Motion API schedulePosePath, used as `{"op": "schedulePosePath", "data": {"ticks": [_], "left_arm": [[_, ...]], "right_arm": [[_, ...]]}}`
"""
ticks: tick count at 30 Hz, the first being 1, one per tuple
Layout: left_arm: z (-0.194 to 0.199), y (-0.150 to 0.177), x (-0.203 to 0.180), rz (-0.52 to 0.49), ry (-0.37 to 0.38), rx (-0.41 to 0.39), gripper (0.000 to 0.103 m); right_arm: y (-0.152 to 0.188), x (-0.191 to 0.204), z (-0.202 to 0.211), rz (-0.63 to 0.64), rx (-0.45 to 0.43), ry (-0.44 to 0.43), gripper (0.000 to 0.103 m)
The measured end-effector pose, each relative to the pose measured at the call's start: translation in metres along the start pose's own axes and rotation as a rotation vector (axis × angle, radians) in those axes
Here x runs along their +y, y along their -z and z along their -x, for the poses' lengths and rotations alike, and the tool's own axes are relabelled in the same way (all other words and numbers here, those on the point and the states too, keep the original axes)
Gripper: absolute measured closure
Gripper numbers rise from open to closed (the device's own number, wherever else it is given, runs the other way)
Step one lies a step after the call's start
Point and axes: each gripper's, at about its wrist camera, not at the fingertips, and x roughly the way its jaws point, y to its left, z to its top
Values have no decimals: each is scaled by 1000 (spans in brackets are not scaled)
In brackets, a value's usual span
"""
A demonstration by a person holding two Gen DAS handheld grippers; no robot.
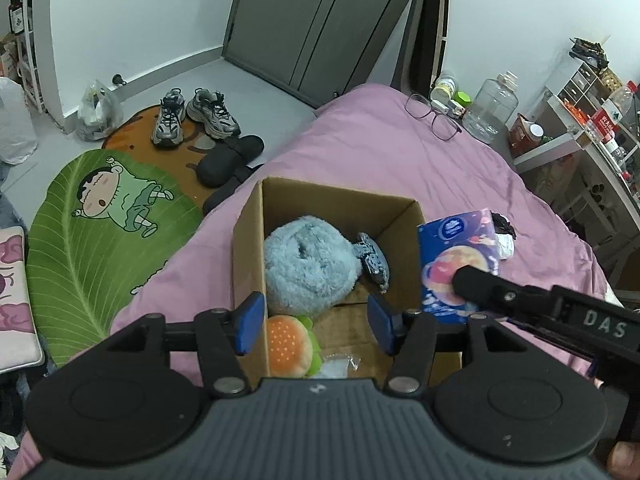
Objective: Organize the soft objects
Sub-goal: 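Carry the burger plush and tissue pack with both grippers over the box, then open both grippers to drop the burger plush and tissue pack into the box, then move both tools toward the white cloth bundle and black-and-white plush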
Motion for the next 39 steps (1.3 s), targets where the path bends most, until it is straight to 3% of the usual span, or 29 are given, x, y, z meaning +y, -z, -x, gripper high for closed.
{"op": "schedulePosePath", "data": {"ticks": [1,6,15,19,27,39], "left_arm": [[0,-1,-1,-3,-5,-2,47],[-1,-4,-4,-11,-57,-13,45],[-5,-9,-18,-43,-65,-6,35],[-9,-11,-27,-56,-70,7,32],[-13,-17,-57,-98,-73,19,29],[-28,-32,-110,-177,-64,29,27]], "right_arm": [[1,0,-3,1,7,-5,82],[7,-7,-19,-19,111,-43,57],[-9,-29,2,2,85,4,54],[-18,-37,10,43,72,33,48],[-34,-59,29,58,42,72,39],[-74,-115,56,53,-23,158,37]]}}
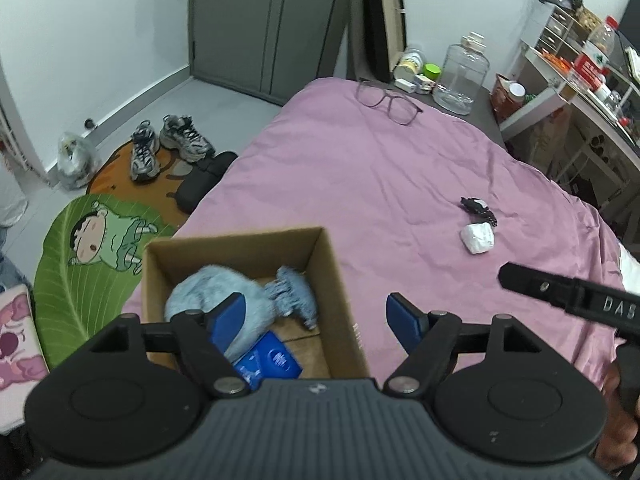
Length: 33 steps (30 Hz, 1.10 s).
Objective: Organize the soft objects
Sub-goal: 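Move both tools toward the white cloth bundle and black-and-white plush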
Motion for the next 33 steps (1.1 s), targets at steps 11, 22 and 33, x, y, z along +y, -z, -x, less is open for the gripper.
{"op": "schedulePosePath", "data": {"ticks": [11,22,33], "left_arm": [[-36,-31,-48,-14,31,4,27],[-85,-56,-102,-72,54,43,27],[-138,-65,-148,-86,80,89,27]], "right_arm": [[-41,-64,-5,-104,-59,25,37],[-66,-131,-41,-237,-35,35,38],[-62,-190,-79,-351,-40,-33,44]]}}
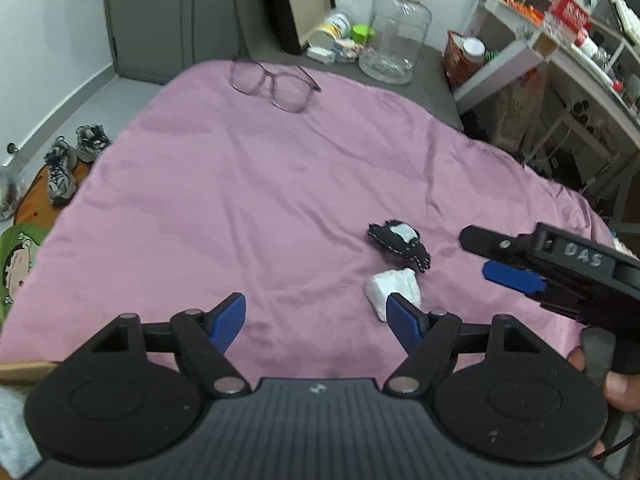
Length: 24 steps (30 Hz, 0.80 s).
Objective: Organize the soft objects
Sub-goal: 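Move both tools toward the white cloth bundle and black-and-white plush, then grasp the white cloth bundle with the left gripper while the right gripper grasps the black plush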
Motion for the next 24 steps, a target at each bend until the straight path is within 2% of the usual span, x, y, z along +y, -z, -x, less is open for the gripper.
{"op": "schedulePosePath", "data": {"ticks": [8,20,23,24], "left_arm": [[-35,1,-21,26,30,26,28],[-89,-1,-46,59,70,68,30],[-102,1,-49,48,62,70,36],[-106,2,-48,57,58,76,44]], "right_arm": [[2,-32,-14,-67,33,-26,56],[0,-62,-30,-191,63,-120,56],[1,-67,-37,-224,78,-141,56],[2,-69,-39,-232,83,-148,56]]}}
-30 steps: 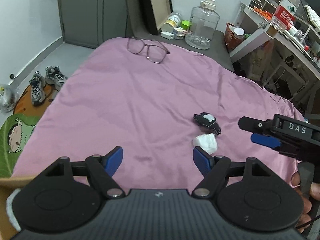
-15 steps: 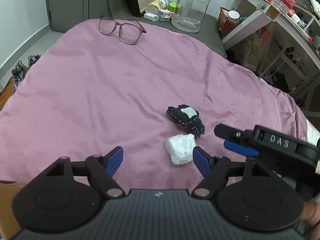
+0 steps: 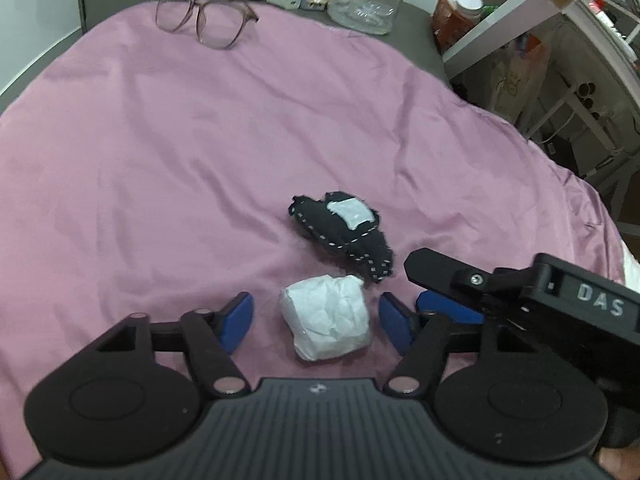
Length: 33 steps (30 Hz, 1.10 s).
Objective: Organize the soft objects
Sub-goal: 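Grasp the white cloth bundle with the left gripper while the right gripper grasps the black plush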
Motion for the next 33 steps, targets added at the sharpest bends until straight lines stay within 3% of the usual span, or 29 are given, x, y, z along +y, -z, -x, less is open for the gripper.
{"op": "schedulePosePath", "data": {"ticks": [1,2,7,13,18,33], "left_arm": [[-3,0,2,8,-6,6,55],[-5,0,3,8,-17,8,56],[-4,0,8,-3,6,2,57],[7,0,14,-22,-10,-13,57],[21,-1,28,-17,-25,-19,57],[111,24,54,-4,16,-71,57]], "right_arm": [[0,-1,-2,-6,4,-6,56],[0,-3,-4,-12,5,-14,56],[1,-5,-14,-47,8,-56,57],[3,-7,-26,-77,-6,-89,65],[5,-5,-32,-88,-22,-85,89],[37,54,34,77,-140,24,91]]}}
